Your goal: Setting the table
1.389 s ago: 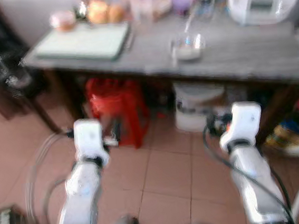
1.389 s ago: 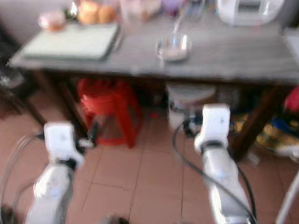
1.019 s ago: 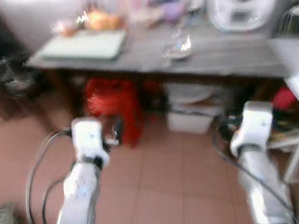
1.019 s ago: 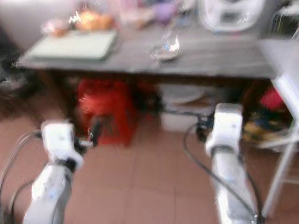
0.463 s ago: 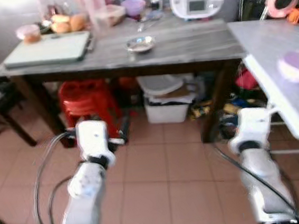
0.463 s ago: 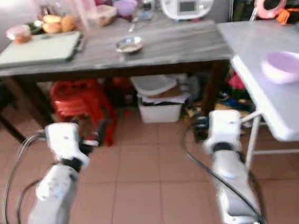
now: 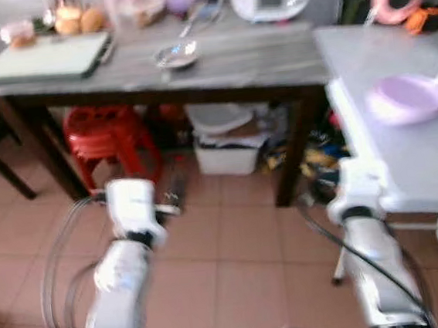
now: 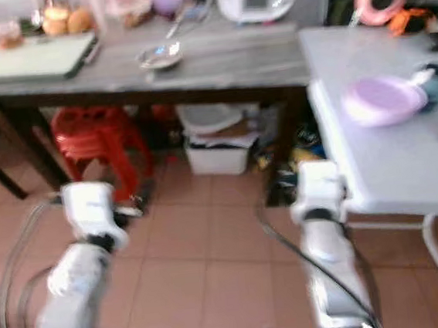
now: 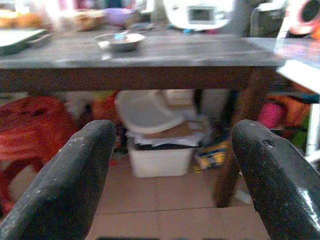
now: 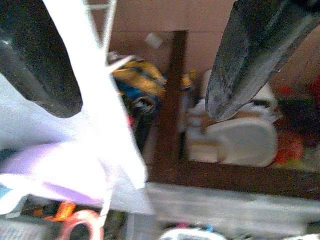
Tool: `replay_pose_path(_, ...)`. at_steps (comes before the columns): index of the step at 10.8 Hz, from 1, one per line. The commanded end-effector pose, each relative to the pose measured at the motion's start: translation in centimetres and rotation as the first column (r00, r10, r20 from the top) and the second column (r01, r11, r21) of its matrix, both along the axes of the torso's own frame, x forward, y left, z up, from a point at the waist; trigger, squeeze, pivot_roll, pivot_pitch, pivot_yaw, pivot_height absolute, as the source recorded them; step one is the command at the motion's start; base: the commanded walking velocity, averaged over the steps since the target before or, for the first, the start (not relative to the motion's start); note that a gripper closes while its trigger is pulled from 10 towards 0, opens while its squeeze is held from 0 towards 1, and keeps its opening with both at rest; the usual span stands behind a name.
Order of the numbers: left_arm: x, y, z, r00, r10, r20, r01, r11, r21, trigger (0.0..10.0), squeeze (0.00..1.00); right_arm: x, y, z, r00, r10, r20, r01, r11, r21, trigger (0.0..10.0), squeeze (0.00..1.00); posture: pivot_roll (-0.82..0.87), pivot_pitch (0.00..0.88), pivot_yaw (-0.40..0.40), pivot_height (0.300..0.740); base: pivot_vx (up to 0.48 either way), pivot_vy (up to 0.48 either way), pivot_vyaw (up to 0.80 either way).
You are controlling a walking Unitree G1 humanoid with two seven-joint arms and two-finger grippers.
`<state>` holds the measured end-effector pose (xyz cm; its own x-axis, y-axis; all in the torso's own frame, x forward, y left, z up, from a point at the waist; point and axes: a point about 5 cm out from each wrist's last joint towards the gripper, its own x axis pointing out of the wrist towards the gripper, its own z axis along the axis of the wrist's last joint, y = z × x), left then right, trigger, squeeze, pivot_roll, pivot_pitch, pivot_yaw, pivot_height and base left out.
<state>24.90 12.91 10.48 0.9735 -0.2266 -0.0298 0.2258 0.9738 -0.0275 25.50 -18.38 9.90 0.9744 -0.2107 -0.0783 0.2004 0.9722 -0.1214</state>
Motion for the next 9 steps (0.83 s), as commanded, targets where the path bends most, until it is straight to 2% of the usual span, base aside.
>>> replay_pose_path(1, -0.1, 1.3, -0.4, 0.999, 0.051, -0.017, -0.051, 0.999, 0.011, 10.0, 0.00, 0.2, 1.1, 0.3, 0.998, 0.053, 0.033, -0.053, 0.999, 0.007, 10.0, 0.00, 0.02, 0.000, 0.039, 0.740, 0.000, -0.480, 0.00)
replay_pose_path(3, 1.1, 0.0, 0.7, 1.000, -0.016, 0.019, 0.016, 1.000, -0.005, 10.0, 0.00, 0.8, 1.4, 1.9, 0.993, 0.086, 0.085, -0.088, 0.996, 0.016, 10.0, 0.00, -0.01, 0.000, 0.012, 0.740, 0.000, -0.461, 0.00)
replay_pose_path(4, 1.5, -0.4, 0.5, 0.999, -0.026, 0.028, 0.026, 1.000, -0.001, 10.0, 0.00, 0.9, 1.5, 1.4, 0.992, 0.097, 0.078, -0.096, 0.995, -0.012, 10.0, 0.00, 0.00, 0.000, 0.014, 0.740, 0.000, -0.345, 0.00)
replay_pose_path(5, 1.6, -0.3, 0.4, 1.000, -0.011, 0.025, 0.011, 1.000, 0.002, 10.0, 0.00, 1.0, 1.0, 1.4, 0.996, 0.045, 0.073, -0.045, 0.999, 0.004, 10.0, 0.00, 0.00, 0.000, 0.021, 0.740, 0.000, -0.341, 0.00)
replay_pose_path(6, 1.7, -0.3, 0.9, 0.999, -0.001, 0.046, 0.000, 1.000, 0.006, 10.0, 0.00, 0.8, 0.9, 2.0, 0.993, 0.046, 0.111, -0.041, 0.998, -0.042, 10.0, 0.00, 0.02, 0.000, 0.025, 0.740, 0.000, 0.000, 0.00)
replay_pose_path(7, 2.1, -0.1, 1.2, 0.999, 0.007, 0.052, -0.006, 1.000, -0.018, 10.0, 0.00, 0.8, 0.9, 1.3, 0.996, 0.026, 0.089, -0.024, 1.000, -0.020, 10.0, 0.00, 0.03, 0.000, 0.019, 0.740, 0.000, 0.000, 0.00)
replay_pose_path(9, 2.5, -0.2, 2.3, 0.994, -0.047, 0.101, 0.051, 0.998, -0.038, 10.0, 0.00, 1.3, 1.6, 2.0, 0.993, 0.050, 0.108, -0.050, 0.999, -0.010, 10.0, 0.00, 0.05, 0.000, -0.011, 0.740, 0.000, 0.000, 0.00)
